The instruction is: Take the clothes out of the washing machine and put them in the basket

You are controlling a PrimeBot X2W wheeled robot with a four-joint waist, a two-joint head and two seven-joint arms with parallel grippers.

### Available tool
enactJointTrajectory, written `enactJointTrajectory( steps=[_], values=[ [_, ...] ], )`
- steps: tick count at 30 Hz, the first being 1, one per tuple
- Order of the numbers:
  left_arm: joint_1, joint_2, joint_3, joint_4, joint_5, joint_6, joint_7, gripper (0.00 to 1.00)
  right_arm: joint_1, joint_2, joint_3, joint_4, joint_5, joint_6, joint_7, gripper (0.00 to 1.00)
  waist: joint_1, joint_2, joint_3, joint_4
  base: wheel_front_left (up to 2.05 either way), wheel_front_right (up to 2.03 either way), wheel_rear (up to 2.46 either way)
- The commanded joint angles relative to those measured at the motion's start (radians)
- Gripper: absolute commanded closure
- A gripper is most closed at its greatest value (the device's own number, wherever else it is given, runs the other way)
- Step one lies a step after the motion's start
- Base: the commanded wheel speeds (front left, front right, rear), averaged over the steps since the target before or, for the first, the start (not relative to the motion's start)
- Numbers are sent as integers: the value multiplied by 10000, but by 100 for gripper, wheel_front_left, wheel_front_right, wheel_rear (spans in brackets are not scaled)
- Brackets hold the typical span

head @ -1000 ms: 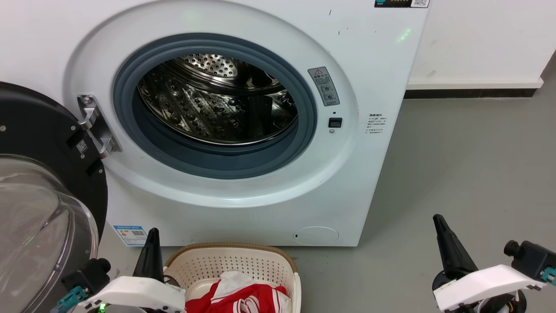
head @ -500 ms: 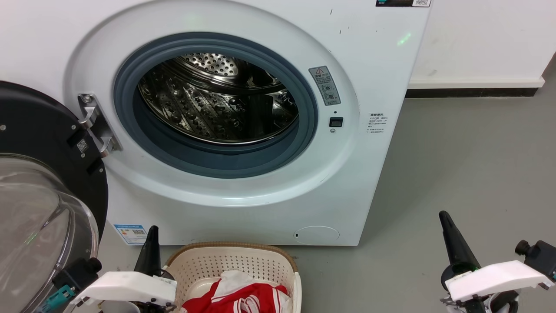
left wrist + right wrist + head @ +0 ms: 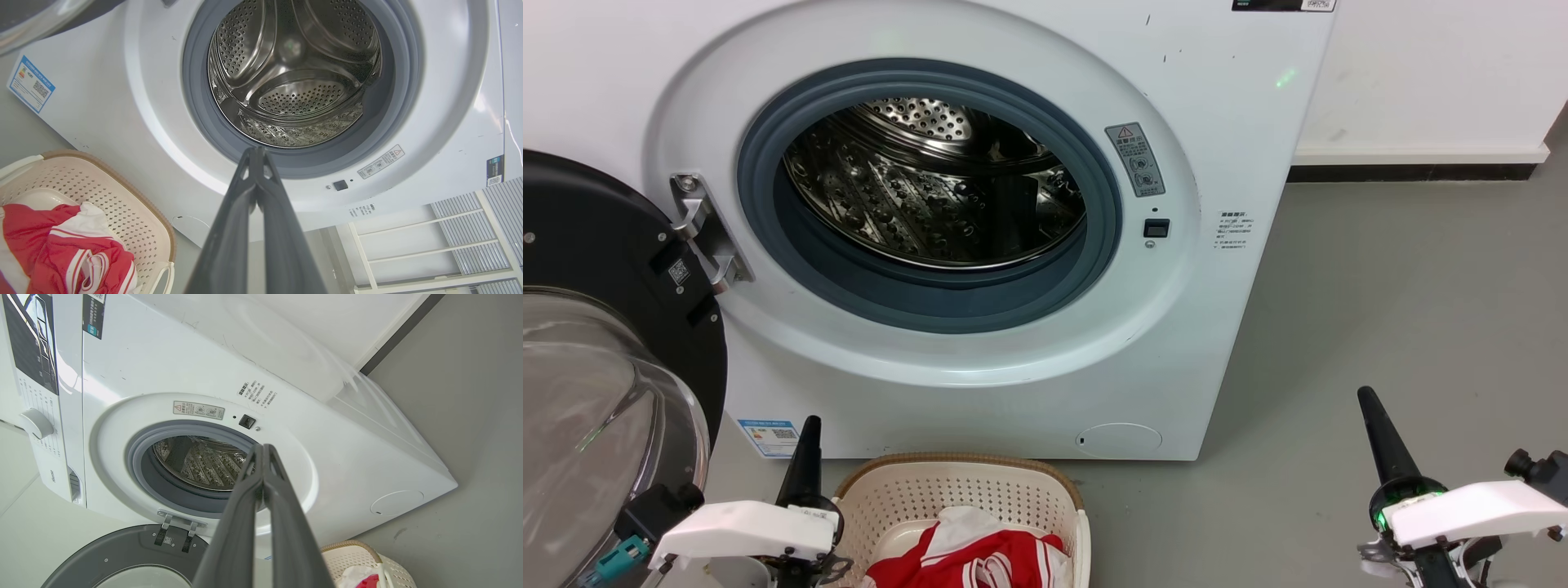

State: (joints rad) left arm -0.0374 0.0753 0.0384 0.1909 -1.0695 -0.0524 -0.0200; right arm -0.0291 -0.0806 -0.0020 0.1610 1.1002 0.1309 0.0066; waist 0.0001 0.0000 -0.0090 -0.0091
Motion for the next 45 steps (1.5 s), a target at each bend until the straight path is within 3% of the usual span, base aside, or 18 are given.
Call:
enactJointTrajectory(
  steps=[1, 45],
  values=[
    [-251, -24, 69, -49, -269, -69, 68, 100, -258, -66, -48, -34, 305, -1, 33, 100, -1, 0, 3, 2, 0, 0, 0],
    [-656, -201, 613, 419, -4242, -639, 1071, 100, -691, -2, -575, 630, 4269, -1, 595, 100, -1, 0, 87, 65, 0, 0, 0]
  ],
)
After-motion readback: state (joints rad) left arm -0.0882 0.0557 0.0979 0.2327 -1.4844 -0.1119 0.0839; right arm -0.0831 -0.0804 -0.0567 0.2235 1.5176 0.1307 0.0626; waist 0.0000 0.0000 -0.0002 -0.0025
